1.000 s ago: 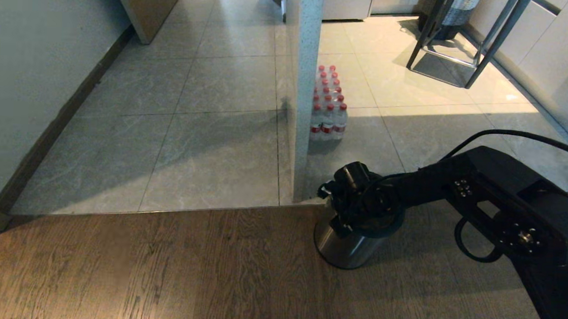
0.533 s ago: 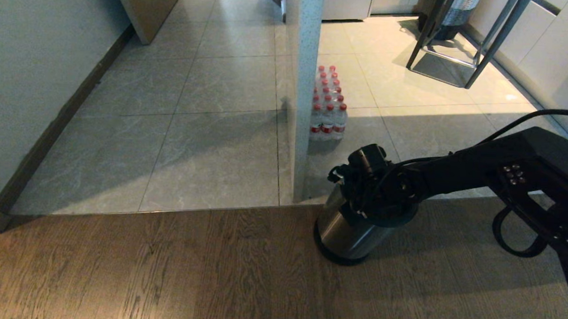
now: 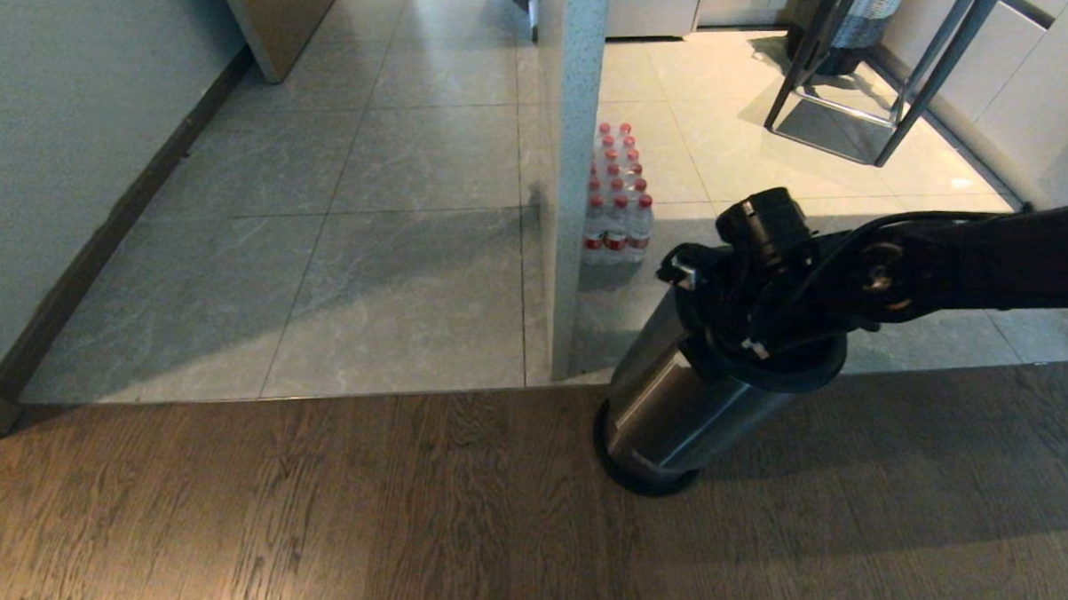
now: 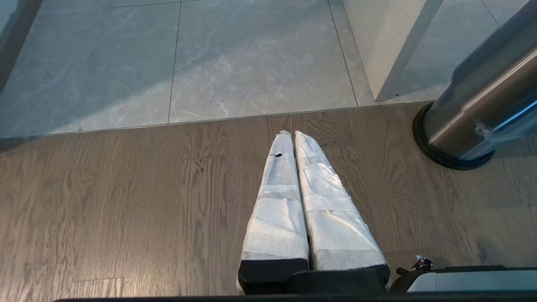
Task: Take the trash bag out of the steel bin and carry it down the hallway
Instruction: Place the outer trash can on the ground
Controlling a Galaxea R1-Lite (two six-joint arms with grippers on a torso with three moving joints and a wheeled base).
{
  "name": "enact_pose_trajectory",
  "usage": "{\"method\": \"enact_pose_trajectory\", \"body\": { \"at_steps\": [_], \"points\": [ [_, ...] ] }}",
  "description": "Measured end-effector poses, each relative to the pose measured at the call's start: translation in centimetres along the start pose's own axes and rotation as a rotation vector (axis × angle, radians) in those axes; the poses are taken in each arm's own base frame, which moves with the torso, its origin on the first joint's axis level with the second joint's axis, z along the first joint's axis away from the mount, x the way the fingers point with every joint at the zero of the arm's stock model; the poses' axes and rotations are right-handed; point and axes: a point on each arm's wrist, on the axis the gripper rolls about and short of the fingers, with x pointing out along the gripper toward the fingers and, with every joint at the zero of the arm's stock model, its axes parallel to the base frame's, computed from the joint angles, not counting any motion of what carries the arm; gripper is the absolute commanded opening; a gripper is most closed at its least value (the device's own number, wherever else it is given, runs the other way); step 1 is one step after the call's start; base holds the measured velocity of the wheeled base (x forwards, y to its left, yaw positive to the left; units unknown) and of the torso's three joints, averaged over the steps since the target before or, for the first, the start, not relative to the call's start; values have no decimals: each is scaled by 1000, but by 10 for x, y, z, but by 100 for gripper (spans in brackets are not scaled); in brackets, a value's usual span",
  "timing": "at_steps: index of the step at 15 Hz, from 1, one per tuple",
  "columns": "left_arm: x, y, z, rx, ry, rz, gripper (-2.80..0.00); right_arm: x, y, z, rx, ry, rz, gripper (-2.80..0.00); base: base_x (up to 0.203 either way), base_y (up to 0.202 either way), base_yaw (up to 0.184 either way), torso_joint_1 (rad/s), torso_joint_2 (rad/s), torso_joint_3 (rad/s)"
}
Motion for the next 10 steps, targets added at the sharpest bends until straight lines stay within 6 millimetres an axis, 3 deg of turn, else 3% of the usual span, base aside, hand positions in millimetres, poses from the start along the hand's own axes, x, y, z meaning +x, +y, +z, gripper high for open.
{"method": "enact_pose_trajectory", "body": {
  "at_steps": [5,10],
  "points": [
    [0,0,0,0,0,0,-280,-96,-11,5,7,-80,-23,-280,0,0,0,0,0,0],
    [0,0,0,0,0,0,-280,-182,-23,-15,45,-122,-71,-280,0,0,0,0,0,0]
  ]
}}
